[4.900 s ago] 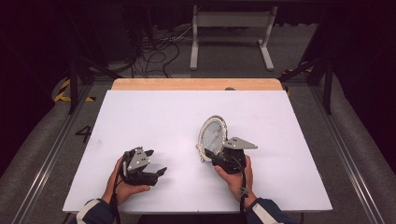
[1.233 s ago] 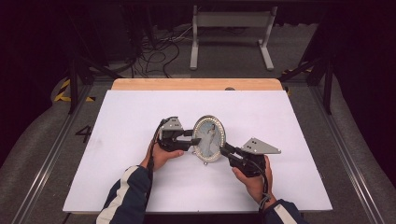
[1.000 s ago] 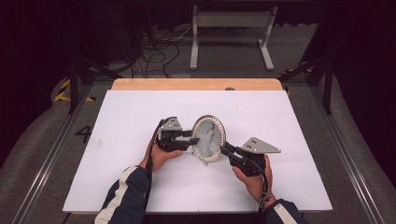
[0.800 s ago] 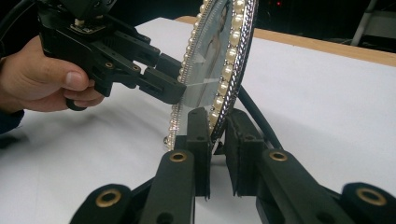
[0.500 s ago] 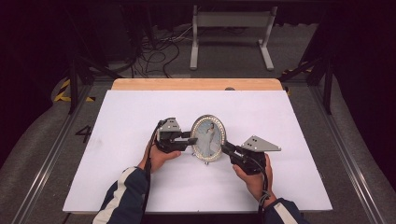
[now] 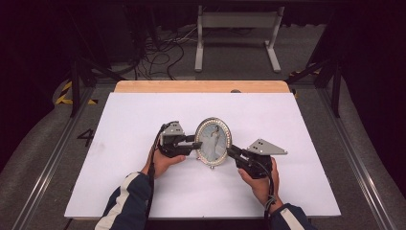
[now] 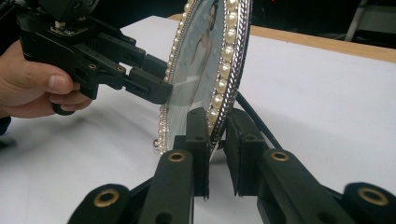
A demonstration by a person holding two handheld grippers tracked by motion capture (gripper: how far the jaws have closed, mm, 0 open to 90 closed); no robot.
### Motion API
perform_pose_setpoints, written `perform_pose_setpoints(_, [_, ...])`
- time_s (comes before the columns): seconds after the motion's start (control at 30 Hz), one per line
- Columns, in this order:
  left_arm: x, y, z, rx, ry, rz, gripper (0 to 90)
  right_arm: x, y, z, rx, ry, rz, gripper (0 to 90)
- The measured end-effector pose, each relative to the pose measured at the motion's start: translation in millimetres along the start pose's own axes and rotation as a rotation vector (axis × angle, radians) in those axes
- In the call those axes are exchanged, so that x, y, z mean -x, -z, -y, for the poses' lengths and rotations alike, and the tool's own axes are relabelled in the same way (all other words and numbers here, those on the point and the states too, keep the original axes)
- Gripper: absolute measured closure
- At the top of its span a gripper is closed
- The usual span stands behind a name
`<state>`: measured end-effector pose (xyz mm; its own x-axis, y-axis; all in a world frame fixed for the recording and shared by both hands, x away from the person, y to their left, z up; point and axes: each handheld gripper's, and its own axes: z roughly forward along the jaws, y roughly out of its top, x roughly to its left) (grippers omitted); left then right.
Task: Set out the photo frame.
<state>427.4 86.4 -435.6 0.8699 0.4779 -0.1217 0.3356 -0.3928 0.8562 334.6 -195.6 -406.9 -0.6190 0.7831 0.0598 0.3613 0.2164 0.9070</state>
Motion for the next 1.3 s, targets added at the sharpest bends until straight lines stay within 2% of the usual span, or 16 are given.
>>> perform_pose_setpoints(0.17, [0.8,0.1,-3.0,0.023,-0.001,-0.017,59.1,-2.7,-1.8,3.1,-0.011,-0.004,-0.001,75.6])
perform_pose_setpoints(0.33, [0.3,1.0,-2.2,0.023,0.01,-0.01,62.1,-5.6,-5.1,6.6,-0.021,-0.01,0.007,73.3])
perform_pose_setpoints(0.47, [3.0,1.7,-3.5,-0.002,-0.024,-0.032,63.0,-6.1,-5.4,7.4,-0.015,-0.01,0.023,74.0])
perform_pose_setpoints(0.53, [7.4,1.3,-5.1,-0.011,-0.048,-0.042,63.4,-5.8,-8.4,8.5,-0.029,-0.011,0.028,73.1])
perform_pose_setpoints(0.63, [10.7,1.4,-6.5,-0.022,-0.061,-0.051,64.2,-5.3,-12.7,10.5,-0.033,-0.016,0.035,72.2])
perform_pose_setpoints(0.73, [8.4,2.5,-3.6,-0.026,-0.048,-0.039,65.5,-4.4,-13.3,8.9,-0.033,-0.017,0.03,72.4])
perform_pose_setpoints(0.93, [9.9,4.1,0.7,-0.022,-0.032,-0.042,65.3,-2.7,-17.1,5.8,-0.036,-0.012,0.02,73.2])
perform_pose_setpoints(1.23, [18.3,8.1,4.8,-0.033,-0.044,-0.058,66.5,6.6,-19.7,3.5,-0.034,-0.037,0.007,73.1])
perform_pose_setpoints(1.3, [18.3,8.4,6.0,-0.024,-0.034,-0.056,66.7,6.6,-20.1,3.2,-0.035,-0.034,0.005,72.5])
